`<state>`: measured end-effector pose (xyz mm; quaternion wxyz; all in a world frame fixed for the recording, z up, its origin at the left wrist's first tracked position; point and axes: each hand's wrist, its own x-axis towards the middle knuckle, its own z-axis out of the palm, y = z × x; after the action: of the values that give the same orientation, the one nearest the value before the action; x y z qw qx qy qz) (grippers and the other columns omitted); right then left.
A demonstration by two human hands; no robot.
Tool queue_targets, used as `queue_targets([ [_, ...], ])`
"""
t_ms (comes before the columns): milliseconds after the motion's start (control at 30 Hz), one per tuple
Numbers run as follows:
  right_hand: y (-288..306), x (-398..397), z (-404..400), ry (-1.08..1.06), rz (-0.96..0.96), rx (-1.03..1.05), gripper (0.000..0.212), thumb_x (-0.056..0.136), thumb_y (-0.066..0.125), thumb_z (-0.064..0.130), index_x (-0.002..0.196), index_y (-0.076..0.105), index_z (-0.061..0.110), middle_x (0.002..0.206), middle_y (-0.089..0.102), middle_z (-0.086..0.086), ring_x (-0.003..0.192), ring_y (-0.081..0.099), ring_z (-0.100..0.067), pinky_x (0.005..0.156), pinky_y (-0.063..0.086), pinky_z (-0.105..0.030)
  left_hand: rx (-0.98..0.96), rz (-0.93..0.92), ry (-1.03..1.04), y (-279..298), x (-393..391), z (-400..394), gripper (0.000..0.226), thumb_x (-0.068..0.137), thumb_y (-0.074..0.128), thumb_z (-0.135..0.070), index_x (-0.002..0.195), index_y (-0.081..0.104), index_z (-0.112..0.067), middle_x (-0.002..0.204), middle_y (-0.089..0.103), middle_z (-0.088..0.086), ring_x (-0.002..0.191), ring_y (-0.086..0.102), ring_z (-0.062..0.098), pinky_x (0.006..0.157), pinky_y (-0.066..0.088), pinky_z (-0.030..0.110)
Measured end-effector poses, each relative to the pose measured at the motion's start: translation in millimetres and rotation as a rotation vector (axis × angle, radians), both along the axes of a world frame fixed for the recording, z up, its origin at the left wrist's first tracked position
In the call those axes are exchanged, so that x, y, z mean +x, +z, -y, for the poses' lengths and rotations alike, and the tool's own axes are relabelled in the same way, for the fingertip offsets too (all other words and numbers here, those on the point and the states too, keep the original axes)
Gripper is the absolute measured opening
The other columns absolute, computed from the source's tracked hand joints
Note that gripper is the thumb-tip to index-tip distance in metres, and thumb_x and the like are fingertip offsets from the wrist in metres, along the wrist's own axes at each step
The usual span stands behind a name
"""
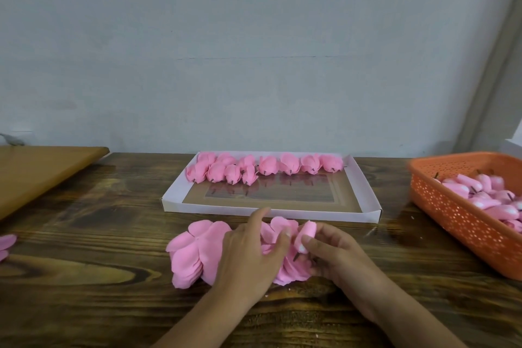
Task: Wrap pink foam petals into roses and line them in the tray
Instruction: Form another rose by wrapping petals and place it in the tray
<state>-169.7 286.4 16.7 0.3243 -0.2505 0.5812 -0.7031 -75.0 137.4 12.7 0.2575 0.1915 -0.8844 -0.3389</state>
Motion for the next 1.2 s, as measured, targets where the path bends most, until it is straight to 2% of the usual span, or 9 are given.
queue_targets([
  [100,-0.4,0.2,0.0,0.012,-0.024,0.01,0.013,0.094,0.063,0.018,0.097,0.076,0.018,0.09,0.073,-0.005,0.074,0.066,-0.01,0.065,0.053,-0.022,0.007,0.023,0.042,-3.2,-6.8,1.6,0.066,0.085,0.062,-0.056,0.145,0.038,-0.042,0.096,0.069,-0.012,0.096,0.066,0.01,0.088,0.055,0.035],
  [233,-1.2,0.1,-0.2,-0.016,-0.066,0.039,0.016,0.093,0.065,0.021,0.106,0.074,0.021,0.101,0.076,-0.004,0.08,0.07,-0.012,0.066,0.053,-0.02,0.081,-0.021,0.038,-6.3,-8.4,2.0,0.059,0.091,0.069,-0.032,0.142,0.042,-0.044,0.085,0.061,-0.028,0.084,0.06,-0.016,0.07,0.047,0.005],
  [367,0.9,2.2,0.2,-0.12,-0.122,-0.02,0.022,0.085,0.069,0.029,0.106,0.071,0.021,0.103,0.076,-0.004,0.087,0.073,-0.013,0.068,0.055,-0.024,0.313,-0.141,0.032,-2.3,-7.0,4.8,0.056,0.089,0.07,-0.015,0.125,0.048,-0.05,0.11,0.054,-0.036,0.099,0.043,-0.036,0.075,0.038,-0.006],
  [533,2.7,8.6,2.4,-0.19,-0.175,-0.104,0.036,0.076,0.071,0.035,0.108,0.07,0.018,0.106,0.075,-0.007,0.099,0.072,-0.027,0.08,0.059,-0.05,0.579,-0.154,-0.018,-1.6,-4.7,4.7,0.046,0.087,0.071,-0.011,0.113,0.058,-0.047,0.121,0.06,-0.026,0.114,0.055,-0.007,0.092,0.051,0.019],
  [700,1.6,11.3,3.2,-0.206,-0.246,-0.127,0.026,0.08,0.07,0.026,0.104,0.072,0.016,0.103,0.075,-0.006,0.097,0.071,-0.024,0.071,0.058,-0.03,0.676,-0.164,-0.046,-0.4,-3.6,4.9,0.042,0.088,0.069,-0.008,0.109,0.066,-0.044,0.106,0.069,-0.024,0.098,0.063,-0.011,0.071,0.053,0.01],
  [867,0.1,11.0,5.3,-0.218,-0.286,-0.114,0.011,0.087,0.069,0.017,0.094,0.074,0.024,0.096,0.075,-0.006,0.093,0.07,-0.03,0.072,0.058,-0.034,0.727,-0.143,-0.047,0.0,-3.1,2.0,0.04,0.089,0.069,-0.008,0.119,0.066,-0.035,0.116,0.072,-0.009,0.109,0.067,0.009,0.093,0.058,0.033],
  [933,-0.5,10.9,5.5,-0.235,-0.299,-0.108,0.014,0.089,0.068,0.011,0.094,0.074,0.023,0.095,0.075,-0.006,0.092,0.069,-0.031,0.072,0.058,-0.037,0.732,-0.159,-0.049,-0.1,-3.0,2.6,0.039,0.089,0.069,-0.009,0.12,0.065,-0.033,0.117,0.071,-0.009,0.109,0.066,0.006,0.091,0.057,0.027],
  [1033,-1.2,11.4,5.7,-0.252,-0.345,-0.087,0.017,0.09,0.068,0.01,0.095,0.074,0.025,0.094,0.074,-0.005,0.091,0.068,-0.031,0.075,0.058,-0.045,0.717,-0.167,-0.051,0.2,-2.7,4.1,0.038,0.089,0.068,-0.008,0.115,0.066,-0.035,0.112,0.07,-0.015,0.095,0.064,-0.01,0.071,0.052,0.009],
  [1200,-3.3,10.6,4.5,-0.272,-0.442,-0.054,0.019,0.09,0.068,0.007,0.096,0.073,0.025,0.09,0.074,0.002,0.083,0.068,-0.02,0.069,0.056,-0.027,0.706,-0.154,-0.065,1.5,-1.1,2.8,0.039,0.09,0.067,-0.009,0.119,0.064,-0.035,0.118,0.068,-0.014,0.112,0.062,0.002,0.088,0.053,0.022],
])
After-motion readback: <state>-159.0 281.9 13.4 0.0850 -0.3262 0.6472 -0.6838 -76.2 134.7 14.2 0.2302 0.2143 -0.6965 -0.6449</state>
